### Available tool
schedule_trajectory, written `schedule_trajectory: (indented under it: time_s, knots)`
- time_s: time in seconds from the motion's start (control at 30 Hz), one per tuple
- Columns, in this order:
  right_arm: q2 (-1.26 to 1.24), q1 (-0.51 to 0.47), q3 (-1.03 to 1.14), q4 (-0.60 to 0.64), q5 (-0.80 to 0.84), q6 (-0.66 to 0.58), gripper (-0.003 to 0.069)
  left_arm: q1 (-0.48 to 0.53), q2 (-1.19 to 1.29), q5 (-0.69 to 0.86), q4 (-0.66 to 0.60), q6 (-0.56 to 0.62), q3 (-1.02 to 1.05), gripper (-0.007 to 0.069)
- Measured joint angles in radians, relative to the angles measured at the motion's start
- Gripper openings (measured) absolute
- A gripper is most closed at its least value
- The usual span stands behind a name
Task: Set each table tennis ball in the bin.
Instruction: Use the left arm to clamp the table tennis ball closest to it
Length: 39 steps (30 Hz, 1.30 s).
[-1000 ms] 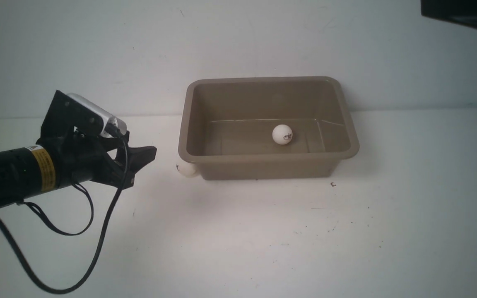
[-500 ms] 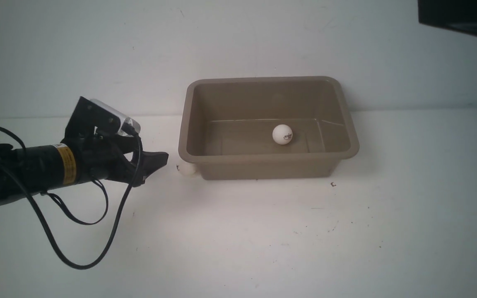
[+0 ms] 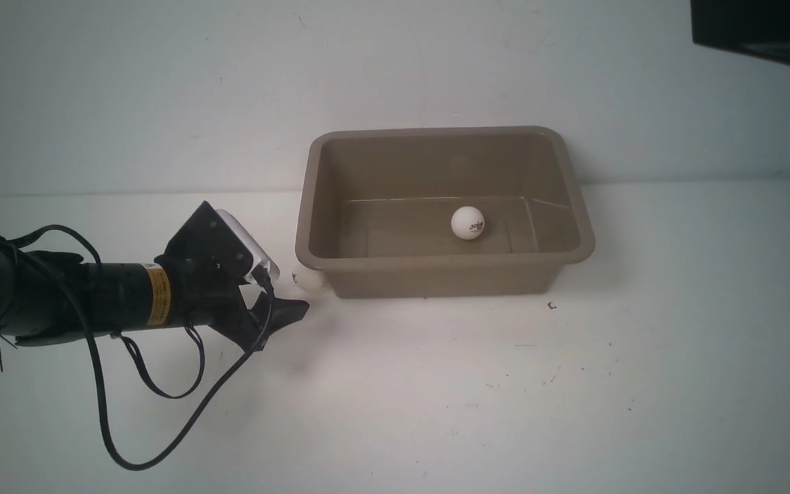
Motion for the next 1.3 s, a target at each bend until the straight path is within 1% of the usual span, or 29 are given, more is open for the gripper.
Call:
schedule_trajectory:
  time_s: [0.13,0.37,0.5,0.7,0.8,0.83,0.87,0.9,0.93,1.0,1.07,1.17,1.3]
  knots:
    - [0.000,0.000,0.000,0.000,0.000,0.000,0.0239,0.000,0.022,0.008,-0.044,0.052,0.000,0.0563]
    - [0.000,0.000,0.000,0.000,0.000,0.000,0.0239,0.000,0.040,0.003,-0.186,0.148,0.000,0.0563]
    - [0.000,0.000,0.000,0.000,0.000,0.000,0.0239,-0.001,0.042,-0.012,-0.207,0.142,-0.001,0.0563]
    - [0.000,0.000,0.000,0.000,0.001,0.000,0.0239,-0.022,0.045,-0.011,-0.205,0.108,-0.007,0.0563]
    - [0.000,0.000,0.000,0.000,0.001,0.000,0.0239,-0.043,0.046,-0.001,-0.157,0.042,-0.035,0.0563]
    - [0.000,0.000,0.000,0.000,0.001,0.000,0.0239,-0.056,0.046,0.018,-0.113,-0.021,-0.060,0.0563]
    - [0.000,0.000,0.000,0.000,0.001,0.000,0.0239,-0.061,0.047,0.030,-0.084,-0.046,-0.076,0.0563]
    - [0.000,0.000,0.000,0.000,0.001,0.000,0.0239,-0.072,0.047,0.049,-0.041,-0.095,-0.097,0.0563]
    - [0.000,0.000,0.000,-0.002,0.001,0.000,0.0239,-0.075,0.047,0.056,-0.016,-0.110,-0.110,0.0563]
    - [0.000,0.000,0.000,-0.012,0.001,0.000,0.0239,-0.087,0.047,0.092,0.077,-0.194,-0.152,0.0563]
    - [0.000,0.000,0.000,-0.022,0.001,0.000,0.0239,-0.088,0.047,0.101,0.134,-0.247,-0.175,0.0563]
    - [0.000,0.000,0.000,-0.029,0.003,0.000,0.0239,-0.088,0.047,0.116,0.175,-0.287,-0.189,0.0563]
    - [0.000,0.000,0.000,-0.036,0.008,0.000,0.0239,-0.089,0.048,0.140,0.192,-0.300,-0.192,0.0566]
